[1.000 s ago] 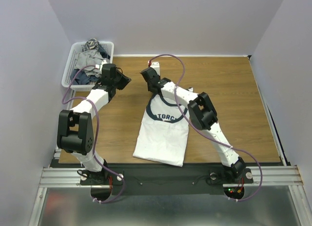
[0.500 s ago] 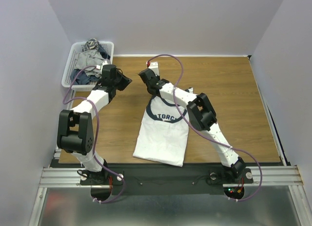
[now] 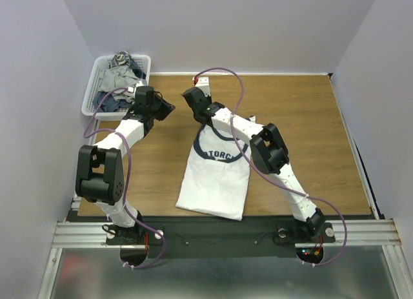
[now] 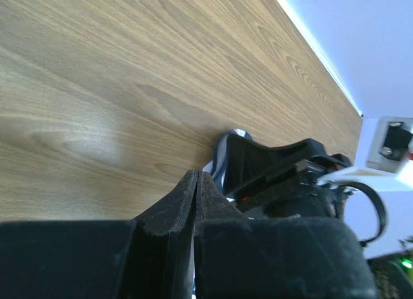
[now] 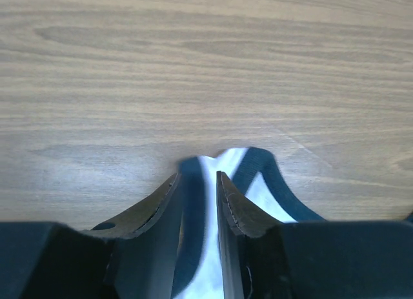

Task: Fold and stack the tank tops
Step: Fold the tank top

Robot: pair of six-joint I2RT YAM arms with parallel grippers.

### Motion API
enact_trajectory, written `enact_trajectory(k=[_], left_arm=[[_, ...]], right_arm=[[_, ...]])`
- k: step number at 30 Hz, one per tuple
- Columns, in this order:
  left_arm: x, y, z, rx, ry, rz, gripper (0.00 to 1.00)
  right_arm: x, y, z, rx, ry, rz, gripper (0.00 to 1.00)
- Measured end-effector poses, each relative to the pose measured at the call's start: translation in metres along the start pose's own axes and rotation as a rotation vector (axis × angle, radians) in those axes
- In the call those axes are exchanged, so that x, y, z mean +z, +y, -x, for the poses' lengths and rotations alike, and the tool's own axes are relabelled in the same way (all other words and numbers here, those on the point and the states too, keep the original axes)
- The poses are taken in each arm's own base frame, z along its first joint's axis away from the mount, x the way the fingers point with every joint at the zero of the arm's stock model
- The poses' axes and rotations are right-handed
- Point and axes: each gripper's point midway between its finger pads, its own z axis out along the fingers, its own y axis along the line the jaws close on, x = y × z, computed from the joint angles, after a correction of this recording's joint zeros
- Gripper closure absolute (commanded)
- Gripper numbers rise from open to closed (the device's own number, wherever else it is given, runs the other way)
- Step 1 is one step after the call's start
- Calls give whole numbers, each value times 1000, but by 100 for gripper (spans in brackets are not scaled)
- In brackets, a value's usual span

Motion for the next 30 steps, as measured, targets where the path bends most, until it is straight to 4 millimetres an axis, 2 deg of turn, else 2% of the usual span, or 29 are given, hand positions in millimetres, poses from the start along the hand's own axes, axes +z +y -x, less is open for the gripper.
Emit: enact_trajectory(k=[4, 10, 20, 25, 30], left_arm=[[0, -1, 1, 0, -2, -4, 88], [0, -1, -1, 0, 2, -9, 88], [3, 4, -6, -1, 16, -1, 89], [3, 4, -6, 0, 16, -4, 89], [4, 4, -6, 0, 16, -4, 89]], right_arm=[[-5, -1, 10, 10, -18, -2, 65], [-6, -1, 11, 5, -20, 1, 64], [-5, 11, 18, 23, -29, 45, 64], [3, 16, 5, 13, -11, 53, 63], [16, 20, -23, -14, 29, 49, 64]])
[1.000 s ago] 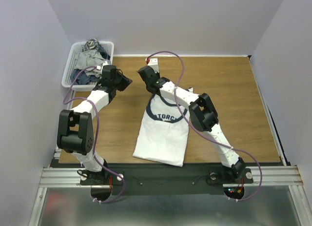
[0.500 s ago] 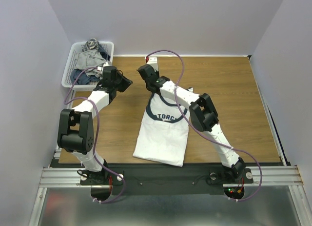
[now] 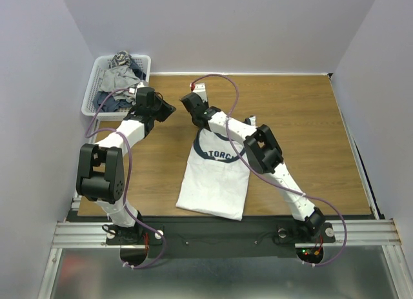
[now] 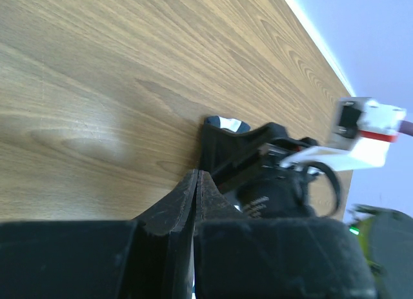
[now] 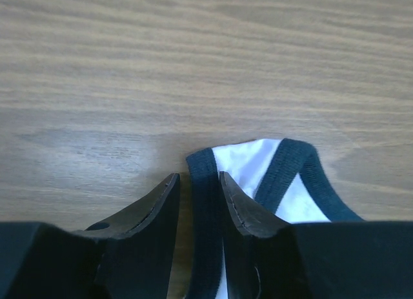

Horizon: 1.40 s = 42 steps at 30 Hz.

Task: Fold and stack the tank tops
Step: Fold the tank top

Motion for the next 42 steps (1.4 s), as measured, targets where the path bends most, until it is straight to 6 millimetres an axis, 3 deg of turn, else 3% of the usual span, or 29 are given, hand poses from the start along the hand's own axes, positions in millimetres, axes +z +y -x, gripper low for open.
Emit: enact_trajectory(k=[5, 6, 9, 17, 20, 27, 30, 35, 42], left_arm=[[2, 3, -2, 0, 6, 6, 89], [3, 3, -2, 0, 7, 8, 89], [3, 4, -3, -1, 9, 9, 89], [4, 6, -9, 2, 15, 6, 89], [5, 12, -28, 12, 47, 14, 88], [-3, 33, -91, 44, 164, 49, 88], [-14, 48, -108, 32, 185, 74, 86], [-35, 58, -116, -12, 153, 94, 84], [-56, 35, -118, -33, 90, 52, 79]], right_arm=[[8, 1, -8, 14, 15, 8, 76], [8, 1, -8, 20, 17, 12, 86], [12, 1, -7, 58, 23, 33, 99], [24, -7, -1, 273, 72, 209, 99], [32, -15, 3, 367, 86, 284, 100], [41, -11, 9, 532, 93, 498, 99], [35, -4, 11, 562, 101, 586, 98], [29, 22, 26, 607, 99, 795, 98], [31, 49, 21, 663, 141, 991, 96]])
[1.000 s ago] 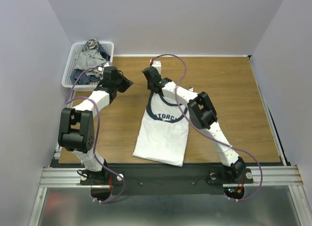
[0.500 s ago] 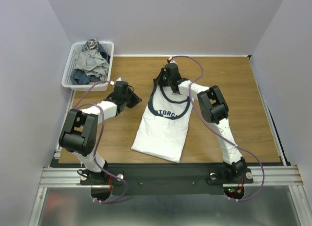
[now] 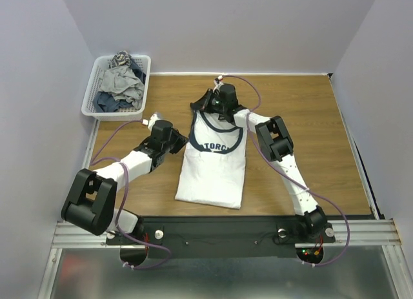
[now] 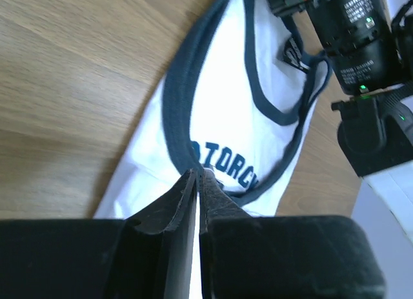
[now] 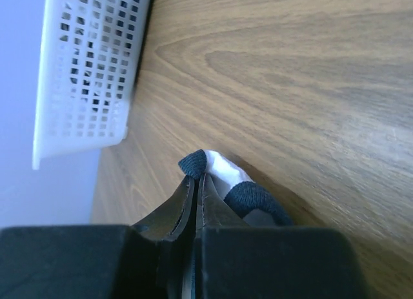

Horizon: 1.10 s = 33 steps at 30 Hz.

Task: Fold and stack the tank tops
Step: Fold the tank top

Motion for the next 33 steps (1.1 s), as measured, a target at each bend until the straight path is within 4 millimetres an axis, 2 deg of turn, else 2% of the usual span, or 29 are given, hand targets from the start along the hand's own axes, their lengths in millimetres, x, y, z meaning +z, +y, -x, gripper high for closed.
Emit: enact_trajectory(k=[3, 4, 11, 17, 22, 25, 29, 32, 33], left_arm=[[-6, -6, -2, -5, -12, -10, 75], [-7, -5, -2, -8, -15, -6, 75], [-15, 21, -12, -16, -14, 60, 74], [-18, 37, -40, -1, 40, 96, 74], [-19, 42, -48, -5, 55, 110, 72], [-22, 46, -47, -1, 45, 126, 64], [-33, 43, -37, 7, 10, 123, 57], [-41, 44, -34, 16, -1, 133, 54], [-43, 46, -33, 17, -4, 138, 54]], right_arm=[[-1, 3, 4, 21, 2, 34, 90], [-1, 2, 5, 30, 2, 35, 82], [-3, -2, 10, 35, -16, 28, 58], [-5, 3, 19, 14, -50, 20, 51], [-10, 15, 31, -4, -77, 17, 45], [-16, 29, 45, -30, -98, 5, 43], [-37, 60, 69, -71, -135, -44, 41], [-76, 86, 77, -91, -163, -104, 41], [-90, 92, 73, -87, -157, -123, 41]])
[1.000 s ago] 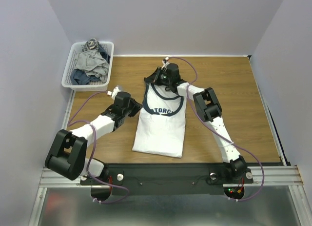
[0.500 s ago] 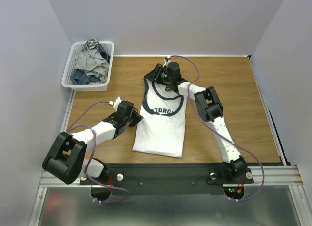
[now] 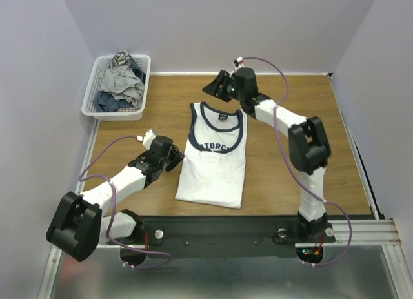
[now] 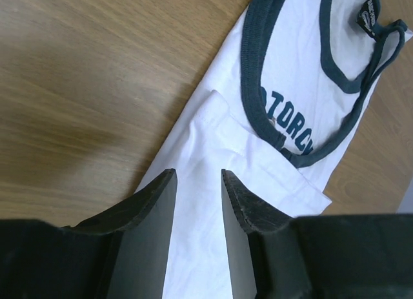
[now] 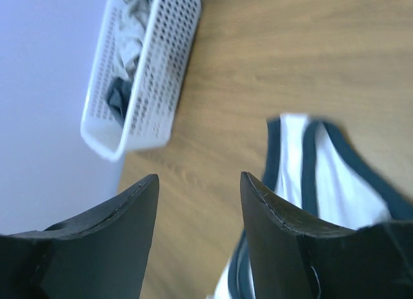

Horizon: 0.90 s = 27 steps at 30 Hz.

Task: Fold and stack the tank tops
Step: Fold the tank top

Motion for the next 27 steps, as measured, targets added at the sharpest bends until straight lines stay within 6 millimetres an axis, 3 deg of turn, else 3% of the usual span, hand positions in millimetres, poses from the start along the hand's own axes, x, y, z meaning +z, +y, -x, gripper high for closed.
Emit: enact_trajectory(k=[5, 8, 10, 14, 17, 21, 27], left_arm=[[-9, 18, -2, 11, 3, 69, 52], [-12, 31, -13, 38, 33, 123, 52], [-14, 37, -25, 66, 63, 150, 52], [-13, 48, -46, 117, 121, 198, 52], [-13, 55, -55, 143, 147, 225, 52], [-14, 54, -57, 147, 154, 220, 52], [-15, 47, -66, 156, 186, 187, 52]], right_arm=[[-97, 9, -26, 13, 34, -99, 41], [-149, 1, -63, 8, 80, -193, 42], [-174, -5, -91, 4, 117, -237, 46], [-219, -38, -149, 7, 213, -363, 52], [-238, -76, -179, 18, 275, -484, 55], [-240, -111, -200, 17, 332, -595, 56], [-219, -123, -185, -4, 305, -632, 58]])
